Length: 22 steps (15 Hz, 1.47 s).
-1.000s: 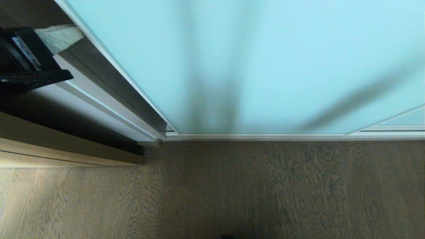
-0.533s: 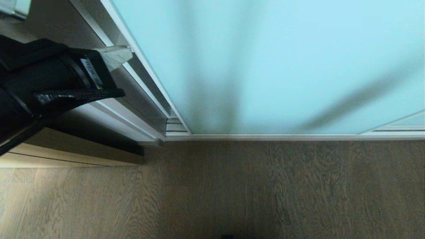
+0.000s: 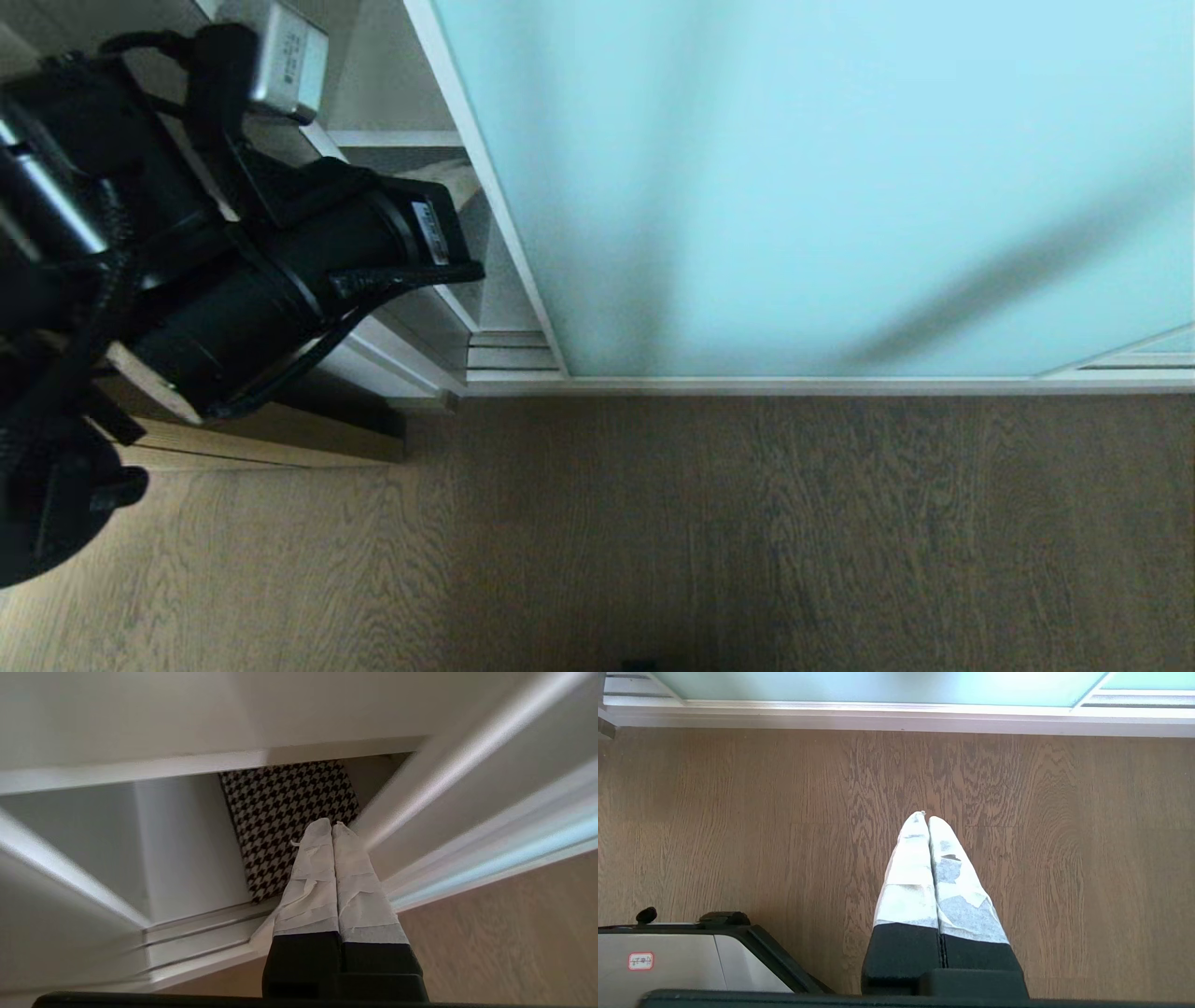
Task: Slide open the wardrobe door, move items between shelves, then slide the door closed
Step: Open the door
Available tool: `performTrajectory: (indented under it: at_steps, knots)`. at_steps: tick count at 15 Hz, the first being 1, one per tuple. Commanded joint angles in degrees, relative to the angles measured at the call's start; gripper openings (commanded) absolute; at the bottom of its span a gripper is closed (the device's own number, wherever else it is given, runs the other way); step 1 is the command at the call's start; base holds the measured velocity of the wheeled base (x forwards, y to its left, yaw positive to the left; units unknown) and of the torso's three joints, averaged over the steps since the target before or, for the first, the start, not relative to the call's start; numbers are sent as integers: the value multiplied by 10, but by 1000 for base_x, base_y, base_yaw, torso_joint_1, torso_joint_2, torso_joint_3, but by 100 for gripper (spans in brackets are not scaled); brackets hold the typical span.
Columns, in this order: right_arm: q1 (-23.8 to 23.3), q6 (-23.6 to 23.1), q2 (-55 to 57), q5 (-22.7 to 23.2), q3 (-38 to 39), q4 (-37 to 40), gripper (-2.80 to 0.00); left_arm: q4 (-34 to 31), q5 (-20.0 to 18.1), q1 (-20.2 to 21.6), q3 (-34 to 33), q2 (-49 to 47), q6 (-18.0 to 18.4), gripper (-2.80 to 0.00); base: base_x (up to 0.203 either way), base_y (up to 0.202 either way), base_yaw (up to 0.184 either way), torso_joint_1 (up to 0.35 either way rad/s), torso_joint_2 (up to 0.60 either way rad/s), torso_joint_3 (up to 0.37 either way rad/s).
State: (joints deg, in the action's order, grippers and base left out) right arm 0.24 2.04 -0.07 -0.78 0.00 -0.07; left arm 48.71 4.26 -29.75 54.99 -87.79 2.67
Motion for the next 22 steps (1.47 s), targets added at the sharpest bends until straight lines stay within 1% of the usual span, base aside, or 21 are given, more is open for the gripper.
performTrajectory:
  at_steps: [1, 3, 7, 10, 12, 14, 17, 19, 20, 22]
  knots:
    - [0, 0, 0, 0, 0, 0, -280, 13, 6, -16, 12, -50, 0, -280, 0, 0, 0, 0, 0, 0]
    - [0, 0, 0, 0, 0, 0, -280, 33, 24, -39, 30, -90, 0, -280, 0, 0, 0, 0, 0, 0]
    - [0, 0, 0, 0, 0, 0, -280, 72, 47, -74, 76, -169, 1, -280, 0, 0, 0, 0, 0, 0]
    - [0, 0, 0, 0, 0, 0, -280, 77, 50, -98, 107, -202, 1, -280, 0, 0, 0, 0, 0, 0]
    - [0, 1, 0, 0, 0, 0, -280, 78, 71, -103, 119, -203, 1, -280, 0, 0, 0, 0, 0, 0]
    - [0, 0, 0, 0, 0, 0, -280, 82, 82, -102, 124, -184, -1, -280, 0, 0, 0, 0, 0, 0]
    - [0, 0, 0, 0, 0, 0, -280, 79, 85, -98, 115, -120, 0, -280, 0, 0, 0, 0, 0, 0]
    - [0, 1, 0, 0, 0, 0, -280, 63, 87, -91, 99, -68, 0, -280, 0, 0, 0, 0, 0, 0]
    - [0, 0, 0, 0, 0, 0, -280, 51, 91, -82, 93, -43, 0, -280, 0, 0, 0, 0, 0, 0]
    - [0, 1, 0, 0, 0, 0, -280, 18, 109, -49, 76, 4, -1, -280, 0, 0, 0, 0, 0, 0]
